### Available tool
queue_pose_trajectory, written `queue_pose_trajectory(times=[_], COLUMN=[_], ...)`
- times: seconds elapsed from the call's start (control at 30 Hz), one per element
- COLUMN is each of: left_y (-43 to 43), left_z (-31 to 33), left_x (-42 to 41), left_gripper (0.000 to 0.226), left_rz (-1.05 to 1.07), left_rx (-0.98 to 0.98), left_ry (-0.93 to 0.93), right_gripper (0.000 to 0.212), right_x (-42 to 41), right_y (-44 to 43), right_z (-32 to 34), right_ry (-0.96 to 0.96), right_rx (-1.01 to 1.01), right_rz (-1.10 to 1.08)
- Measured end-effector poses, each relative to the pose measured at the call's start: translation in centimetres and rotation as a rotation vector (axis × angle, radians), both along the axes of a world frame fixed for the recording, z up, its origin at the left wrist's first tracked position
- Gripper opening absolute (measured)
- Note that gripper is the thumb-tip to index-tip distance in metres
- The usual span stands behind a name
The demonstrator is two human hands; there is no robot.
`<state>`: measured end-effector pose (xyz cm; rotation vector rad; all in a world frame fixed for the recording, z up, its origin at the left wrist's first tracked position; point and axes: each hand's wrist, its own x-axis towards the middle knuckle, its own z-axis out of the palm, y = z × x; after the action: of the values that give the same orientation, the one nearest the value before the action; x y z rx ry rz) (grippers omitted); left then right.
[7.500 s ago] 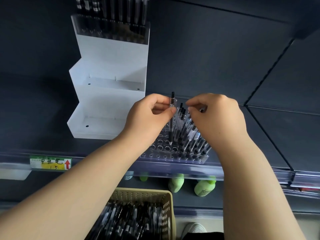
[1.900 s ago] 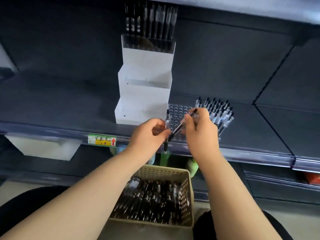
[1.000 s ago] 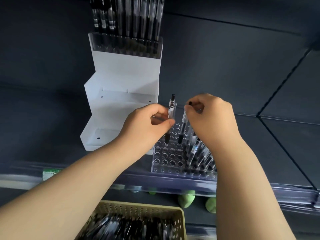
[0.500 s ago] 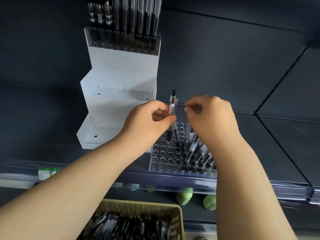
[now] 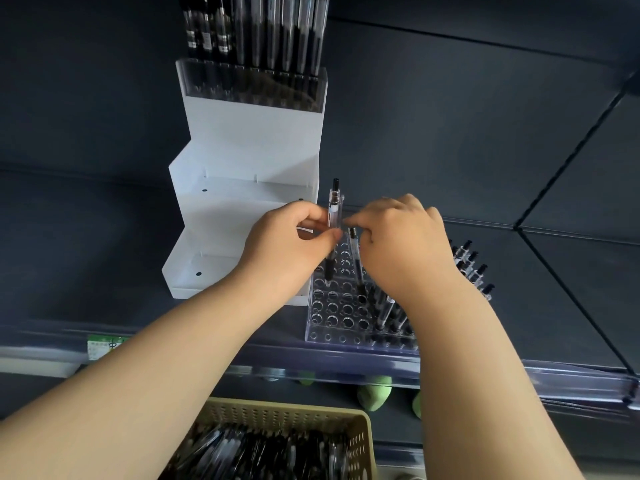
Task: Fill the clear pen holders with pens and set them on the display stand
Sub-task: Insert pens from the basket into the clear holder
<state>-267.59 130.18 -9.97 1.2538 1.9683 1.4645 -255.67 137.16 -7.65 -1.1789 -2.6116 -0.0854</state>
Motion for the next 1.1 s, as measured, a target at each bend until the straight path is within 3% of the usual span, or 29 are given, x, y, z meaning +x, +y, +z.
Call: queue_pose_trajectory(times=[0.57,1.1], left_y=[-0.1,0.2], left_z=[0.3,-0.3], left_x=[-0.4,1.3], left_gripper=[0.011,0.012], left_rz=[0.017,-0.102], left_rx=[0.019,0.012], left_ry=[-0.026,-0.002], right_gripper=[0.038,0.035], right_x=[0.5,1.9], right_y=[-0.4,-1.0], right_z=[1.0,2.2], right_ry=[-0.044,-0.050], right_rx=[0.027,0.013], right_rz=[-0.046,-0.088])
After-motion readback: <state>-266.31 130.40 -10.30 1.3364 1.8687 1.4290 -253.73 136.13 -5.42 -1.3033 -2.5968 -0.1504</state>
